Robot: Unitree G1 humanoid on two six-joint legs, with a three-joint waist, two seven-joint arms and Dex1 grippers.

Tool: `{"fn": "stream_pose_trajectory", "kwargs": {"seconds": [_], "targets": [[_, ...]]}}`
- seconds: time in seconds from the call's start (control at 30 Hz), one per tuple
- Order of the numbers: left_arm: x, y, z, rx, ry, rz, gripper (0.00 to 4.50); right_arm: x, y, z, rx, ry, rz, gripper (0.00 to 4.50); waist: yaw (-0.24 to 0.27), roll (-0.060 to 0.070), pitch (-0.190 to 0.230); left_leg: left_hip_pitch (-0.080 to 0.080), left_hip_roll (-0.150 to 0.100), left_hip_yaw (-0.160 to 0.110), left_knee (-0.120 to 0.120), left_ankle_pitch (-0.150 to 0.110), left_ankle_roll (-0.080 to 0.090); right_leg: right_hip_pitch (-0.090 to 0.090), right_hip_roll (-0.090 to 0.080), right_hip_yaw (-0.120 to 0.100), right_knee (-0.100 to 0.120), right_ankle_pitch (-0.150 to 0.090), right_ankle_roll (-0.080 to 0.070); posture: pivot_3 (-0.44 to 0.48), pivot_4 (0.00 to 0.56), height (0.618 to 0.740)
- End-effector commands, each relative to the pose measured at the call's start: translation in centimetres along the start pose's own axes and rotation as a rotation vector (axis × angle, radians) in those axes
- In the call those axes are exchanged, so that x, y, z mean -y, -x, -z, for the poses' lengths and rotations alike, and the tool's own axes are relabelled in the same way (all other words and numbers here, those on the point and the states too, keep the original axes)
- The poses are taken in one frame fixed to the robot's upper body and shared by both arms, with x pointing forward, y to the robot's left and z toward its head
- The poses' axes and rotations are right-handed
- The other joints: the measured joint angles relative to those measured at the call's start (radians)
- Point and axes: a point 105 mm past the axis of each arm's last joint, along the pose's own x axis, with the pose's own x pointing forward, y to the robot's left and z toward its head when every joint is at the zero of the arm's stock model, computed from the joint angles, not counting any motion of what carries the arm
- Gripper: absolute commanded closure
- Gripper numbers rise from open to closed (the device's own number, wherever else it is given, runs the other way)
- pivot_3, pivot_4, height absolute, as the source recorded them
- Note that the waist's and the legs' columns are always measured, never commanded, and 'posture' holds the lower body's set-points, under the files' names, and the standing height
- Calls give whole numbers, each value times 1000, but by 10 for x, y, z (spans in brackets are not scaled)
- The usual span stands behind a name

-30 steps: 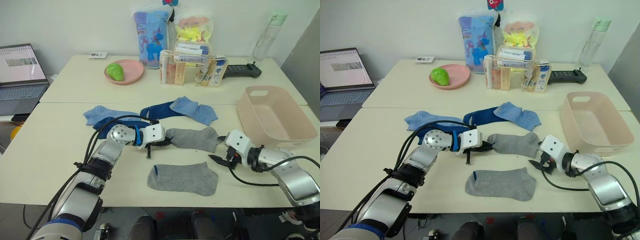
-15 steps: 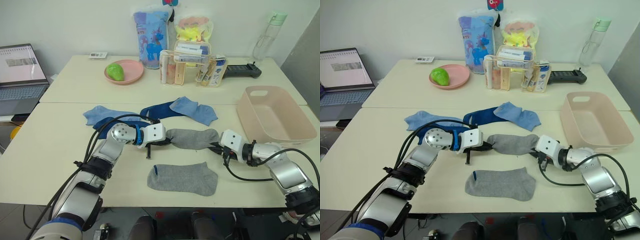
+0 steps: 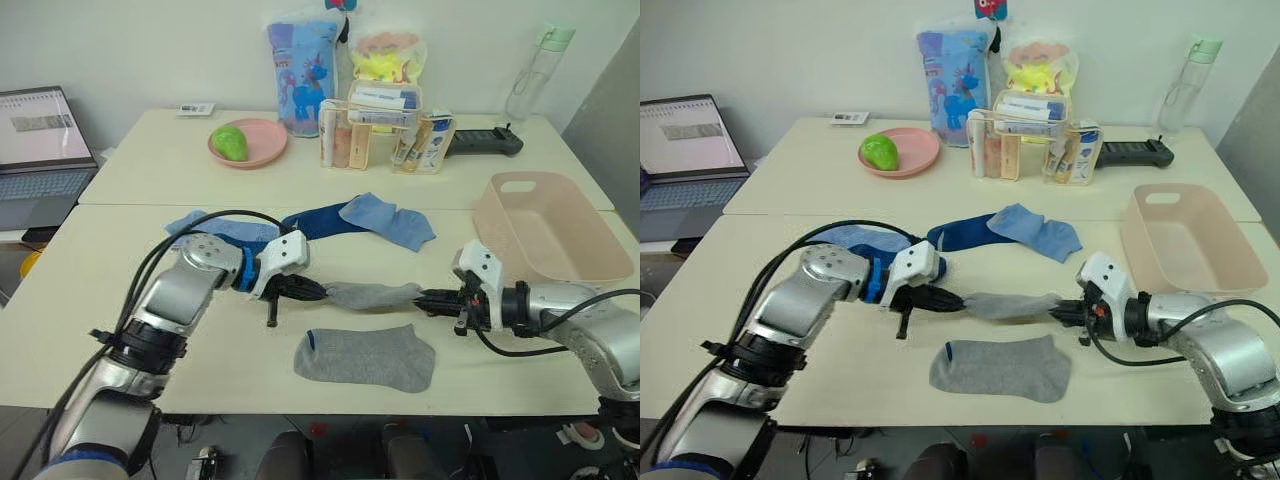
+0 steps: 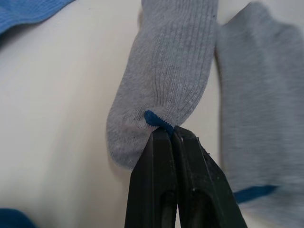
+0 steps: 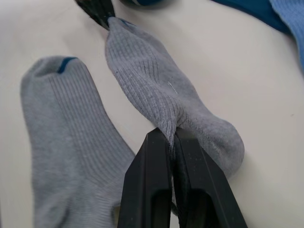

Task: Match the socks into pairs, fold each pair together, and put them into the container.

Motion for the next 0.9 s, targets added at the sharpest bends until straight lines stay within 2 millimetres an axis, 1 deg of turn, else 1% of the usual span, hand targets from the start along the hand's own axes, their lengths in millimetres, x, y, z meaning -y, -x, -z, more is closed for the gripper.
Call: {"fn": "stream_pose_trajectory", "kwargs": {"seconds": [0.03,0.07,0.17,0.27,0.33,0.4,0.47,0.53,0.7,0.8,0.87,0.9], "targets": [[16,11,-3,-19,110,120,4500,-6,3,-8,2,-88,-27,4436,0,0,0,0,0,0,0,0,0,0,0,0,0,0,0,0,150,703],[16,11,-2,-22,134,128,4500,-6,2,-9,0,-109,-28,4436,1,0,0,0,0,0,0,0,0,0,0,0,0,0,0,0,150,703],[5,7,9,-60,226,110,4500,4,-2,-6,-26,-134,4,4436,4,0,0,1,-1,0,0,0,0,0,1,-2,0,0,0,0,150,703],[-12,0,11,-60,291,71,4500,15,-5,-6,-34,-176,32,4436,5,-1,0,0,-2,1,0,0,1,0,1,-2,-1,0,0,0,150,703],[-27,-8,10,-49,322,35,4500,26,-9,-4,-49,-183,64,4436,5,-1,1,0,-2,1,0,0,1,0,1,-3,-1,0,0,0,150,703],[-40,-16,8,-49,322,3,4500,37,-16,-3,-56,-188,105,4436,3,-1,1,0,-2,2,0,0,1,-1,1,-2,0,0,0,0,150,703],[-51,-20,5,-45,313,-23,4500,41,-20,-5,-60,-169,115,4436,2,-1,1,0,-2,2,0,0,1,-1,1,-2,0,0,0,0,150,703],[-59,-21,3,-41,310,-36,4500,45,-23,-8,-59,-154,123,4436,-1,-1,1,-1,-1,3,0,1,0,-3,0,-1,1,0,0,0,150,703],[-78,-22,2,-52,305,-89,4500,67,-27,-15,-48,-145,184,4436,-4,-1,1,-1,-1,3,0,2,-2,-4,0,-1,2,0,0,0,150,703],[-91,-25,-1,-43,304,-148,4500,74,-29,-21,-31,-141,194,4436,-1,-1,1,-2,-2,3,1,2,-2,-4,0,-1,2,0,0,0,150,703],[-96,-25,-6,-22,295,-165,4500,80,-29,-28,-10,-116,218,4436,-1,-1,1,-2,-1,3,1,2,-3,-4,0,-1,2,0,0,0,150,703],[-98,-26,-9,-9,284,-172,4500,82,-29,-31,-1,-107,228,4199,-1,-1,1,-4,-2,3,1,2,-3,-7,0,-1,3,0,0,0,150,703]]}}
